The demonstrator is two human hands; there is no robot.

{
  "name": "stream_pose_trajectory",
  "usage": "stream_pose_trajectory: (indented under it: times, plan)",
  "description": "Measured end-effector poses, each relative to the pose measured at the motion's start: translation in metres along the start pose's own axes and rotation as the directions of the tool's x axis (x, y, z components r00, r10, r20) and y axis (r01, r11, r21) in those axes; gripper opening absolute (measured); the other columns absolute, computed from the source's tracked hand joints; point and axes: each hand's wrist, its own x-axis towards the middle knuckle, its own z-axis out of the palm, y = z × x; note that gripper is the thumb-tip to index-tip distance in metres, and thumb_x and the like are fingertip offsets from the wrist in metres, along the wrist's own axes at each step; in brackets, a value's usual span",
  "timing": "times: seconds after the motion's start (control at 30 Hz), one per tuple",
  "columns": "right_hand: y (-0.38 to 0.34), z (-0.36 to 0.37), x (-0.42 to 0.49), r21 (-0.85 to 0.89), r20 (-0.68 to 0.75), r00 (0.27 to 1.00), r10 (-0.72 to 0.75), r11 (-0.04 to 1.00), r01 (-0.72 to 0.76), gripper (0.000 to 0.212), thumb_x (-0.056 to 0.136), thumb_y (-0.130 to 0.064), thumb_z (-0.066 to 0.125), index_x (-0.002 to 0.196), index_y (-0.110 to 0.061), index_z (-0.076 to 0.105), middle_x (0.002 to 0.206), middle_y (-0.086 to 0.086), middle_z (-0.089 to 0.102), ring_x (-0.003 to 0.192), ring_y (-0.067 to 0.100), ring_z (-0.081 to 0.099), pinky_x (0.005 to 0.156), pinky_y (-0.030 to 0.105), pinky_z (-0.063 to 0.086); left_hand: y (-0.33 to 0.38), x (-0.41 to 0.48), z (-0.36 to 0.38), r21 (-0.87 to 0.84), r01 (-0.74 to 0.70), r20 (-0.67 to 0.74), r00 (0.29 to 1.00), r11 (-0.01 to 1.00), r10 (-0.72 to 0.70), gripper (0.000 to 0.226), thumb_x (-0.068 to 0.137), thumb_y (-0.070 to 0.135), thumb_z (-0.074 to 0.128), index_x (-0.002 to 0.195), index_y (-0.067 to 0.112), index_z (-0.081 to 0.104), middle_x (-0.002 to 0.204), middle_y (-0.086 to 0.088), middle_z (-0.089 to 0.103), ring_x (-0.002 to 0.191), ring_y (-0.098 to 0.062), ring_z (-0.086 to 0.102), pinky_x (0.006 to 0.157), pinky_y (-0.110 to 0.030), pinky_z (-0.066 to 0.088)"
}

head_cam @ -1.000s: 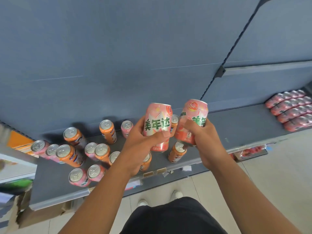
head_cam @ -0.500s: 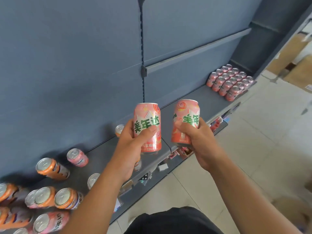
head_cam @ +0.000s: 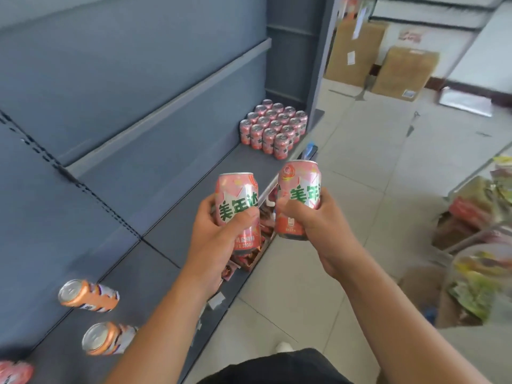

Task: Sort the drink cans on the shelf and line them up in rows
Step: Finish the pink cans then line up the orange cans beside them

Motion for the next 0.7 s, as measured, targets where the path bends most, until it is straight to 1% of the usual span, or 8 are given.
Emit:
stream_pose_trajectory:
  times: [0.07, 0.17, 0.27, 0.33, 0.43, 0.5, 0.63, 0.7]
  plan:
    - [-0.004, -0.024, 0.008, -0.007, -0.031, 1.000, 0.006, 1.000, -0.006, 0.062, 0.070, -0.028, 0.081, 0.124, -0.014, 0.054, 0.108, 0.011, 0.071, 0.089, 0.023, 0.073, 0.065, 0.031, 0.058, 0.000, 0.013, 0.027, 0.012, 0.002, 0.033, 0.999, 1.000, -0.002, 0.048, 0.081, 0.009, 0.074, 0.124, 0.019, 0.053, 0.099, 0.003, 0.074, 0.085, -0.013, 0.074, 0.064, -0.027, 0.059]
    - [-0.010, -0.051, 0.020, 0.010, -0.074, 0.997, -0.001, 1.000, 0.002, 0.043, 0.081, -0.016, 0.078, 0.119, -0.013, 0.056, 0.096, 0.003, 0.073, 0.078, 0.015, 0.073, 0.064, 0.030, 0.058, -0.001, 0.032, 0.060, 0.045, 0.007, 0.054, 0.999, 0.999, -0.009, 0.060, 0.074, 0.016, 0.078, 0.127, 0.017, 0.052, 0.107, -0.002, 0.073, 0.092, -0.018, 0.073, 0.076, -0.037, 0.062]
    - [-0.013, -0.070, 0.033, 0.035, -0.092, 0.996, -0.005, 0.999, 0.008, 0.033, 0.083, -0.013, 0.075, 0.112, -0.012, 0.058, 0.079, -0.006, 0.072, 0.068, 0.009, 0.070, 0.059, 0.025, 0.056, -0.004, 0.052, 0.084, 0.074, 0.001, 0.064, 0.998, 0.997, -0.006, 0.059, 0.077, 0.013, 0.081, 0.128, 0.018, 0.052, 0.109, -0.002, 0.072, 0.096, -0.020, 0.072, 0.078, -0.035, 0.062]
    - [-0.016, -0.079, 0.045, 0.036, -0.095, 0.995, -0.006, 0.999, 0.009, 0.029, 0.084, -0.012, 0.074, 0.108, -0.013, 0.059, 0.073, -0.011, 0.071, 0.065, 0.007, 0.069, 0.057, 0.022, 0.054, -0.005, 0.068, 0.097, 0.074, 0.006, 0.074, 0.997, 0.997, -0.012, 0.064, 0.072, 0.016, 0.085, 0.127, 0.019, 0.052, 0.109, -0.002, 0.072, 0.095, -0.020, 0.073, 0.076, -0.034, 0.062]
    - [-0.019, -0.090, 0.069, 0.021, -0.117, 0.993, 0.009, 1.000, -0.007, 0.030, 0.084, -0.013, 0.075, 0.110, -0.013, 0.059, 0.077, -0.009, 0.072, 0.068, 0.008, 0.071, 0.058, 0.022, 0.055, -0.006, 0.096, 0.116, 0.057, 0.013, 0.084, 0.996, 0.998, -0.018, 0.059, 0.076, 0.011, 0.082, 0.126, 0.020, 0.052, 0.109, -0.002, 0.072, 0.094, -0.020, 0.073, 0.077, -0.035, 0.062]
    - [-0.022, -0.094, 0.091, 0.012, -0.136, 0.991, 0.016, 1.000, -0.015, 0.032, 0.084, -0.014, 0.075, 0.113, -0.012, 0.059, 0.082, -0.005, 0.073, 0.071, 0.010, 0.072, 0.060, 0.024, 0.056, -0.006, 0.118, 0.126, 0.048, 0.018, 0.090, 0.996, 0.999, -0.023, 0.055, 0.078, 0.009, 0.079, 0.124, 0.023, 0.052, 0.106, 0.000, 0.073, 0.094, -0.021, 0.073, 0.079, -0.039, 0.061]
    - [-0.032, -0.102, 0.143, 0.004, -0.139, 0.990, 0.023, 1.000, -0.023, 0.024, 0.085, -0.010, 0.073, 0.105, -0.016, 0.060, 0.073, -0.010, 0.072, 0.066, 0.006, 0.070, 0.057, 0.021, 0.054, -0.004, 0.173, 0.138, 0.022, 0.038, 0.087, 0.995, 0.999, -0.039, 0.056, 0.078, 0.011, 0.080, 0.124, 0.025, 0.053, 0.106, 0.001, 0.073, 0.096, -0.023, 0.073, 0.082, -0.046, 0.060]
    - [-0.039, -0.106, 0.168, -0.010, -0.133, 0.991, 0.027, 1.000, -0.028, 0.026, 0.085, -0.011, 0.073, 0.105, -0.017, 0.058, 0.071, -0.013, 0.071, 0.065, 0.005, 0.070, 0.057, 0.021, 0.054, -0.002, 0.200, 0.142, 0.021, 0.048, 0.089, 0.995, 0.999, -0.050, 0.059, 0.075, 0.016, 0.083, 0.125, 0.025, 0.053, 0.107, 0.001, 0.073, 0.095, -0.022, 0.073, 0.079, -0.044, 0.061]
